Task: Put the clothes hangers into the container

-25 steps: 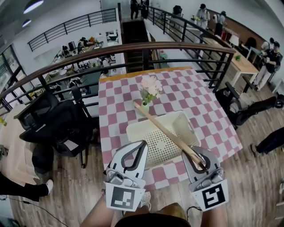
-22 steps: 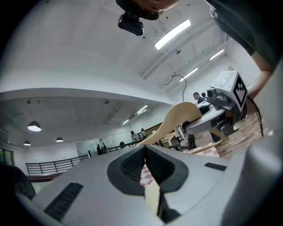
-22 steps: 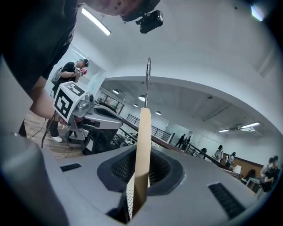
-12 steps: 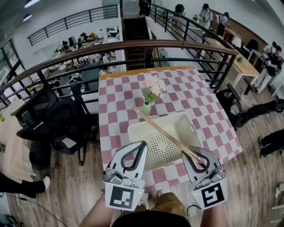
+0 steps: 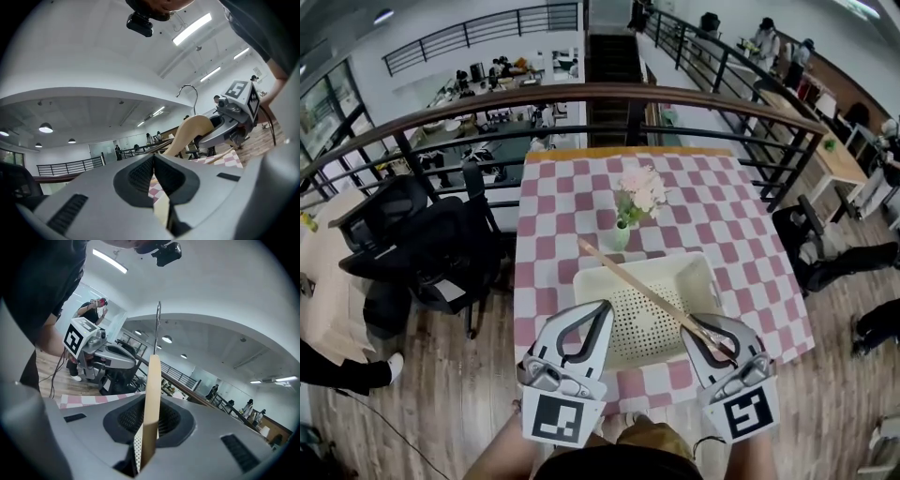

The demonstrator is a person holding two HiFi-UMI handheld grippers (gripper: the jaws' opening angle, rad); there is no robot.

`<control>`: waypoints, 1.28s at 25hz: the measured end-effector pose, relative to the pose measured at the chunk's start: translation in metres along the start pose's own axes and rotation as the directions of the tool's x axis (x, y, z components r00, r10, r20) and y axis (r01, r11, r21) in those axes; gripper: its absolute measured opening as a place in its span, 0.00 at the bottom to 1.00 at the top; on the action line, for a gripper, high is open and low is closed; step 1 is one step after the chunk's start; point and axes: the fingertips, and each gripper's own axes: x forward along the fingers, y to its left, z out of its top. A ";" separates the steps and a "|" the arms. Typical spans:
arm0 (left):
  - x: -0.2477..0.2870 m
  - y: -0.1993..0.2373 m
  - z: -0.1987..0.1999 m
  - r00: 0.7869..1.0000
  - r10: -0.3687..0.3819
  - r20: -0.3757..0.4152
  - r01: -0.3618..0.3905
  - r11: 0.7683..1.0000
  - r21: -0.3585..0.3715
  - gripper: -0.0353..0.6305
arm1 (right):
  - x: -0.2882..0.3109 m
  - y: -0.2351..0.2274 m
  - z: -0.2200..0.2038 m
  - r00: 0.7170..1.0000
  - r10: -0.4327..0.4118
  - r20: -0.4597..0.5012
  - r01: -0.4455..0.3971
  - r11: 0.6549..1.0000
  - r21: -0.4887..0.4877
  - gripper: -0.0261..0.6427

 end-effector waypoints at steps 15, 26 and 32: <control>0.043 -0.012 -0.010 0.997 0.058 -0.056 -0.061 0.997 -0.038 0.07 | 0.030 -0.019 -0.048 0.982 0.184 -0.053 -0.183 0.983 0.031 0.12; 0.044 -0.010 -0.022 0.987 0.119 -0.105 -0.126 0.990 -0.062 0.07 | 0.044 -0.015 -0.067 0.961 0.263 -0.090 -0.258 0.964 0.065 0.12; 0.041 -0.008 -0.024 0.982 0.146 -0.119 -0.155 0.985 -0.073 0.07 | 0.048 -0.008 -0.076 0.947 0.301 -0.115 -0.292 0.953 0.082 0.12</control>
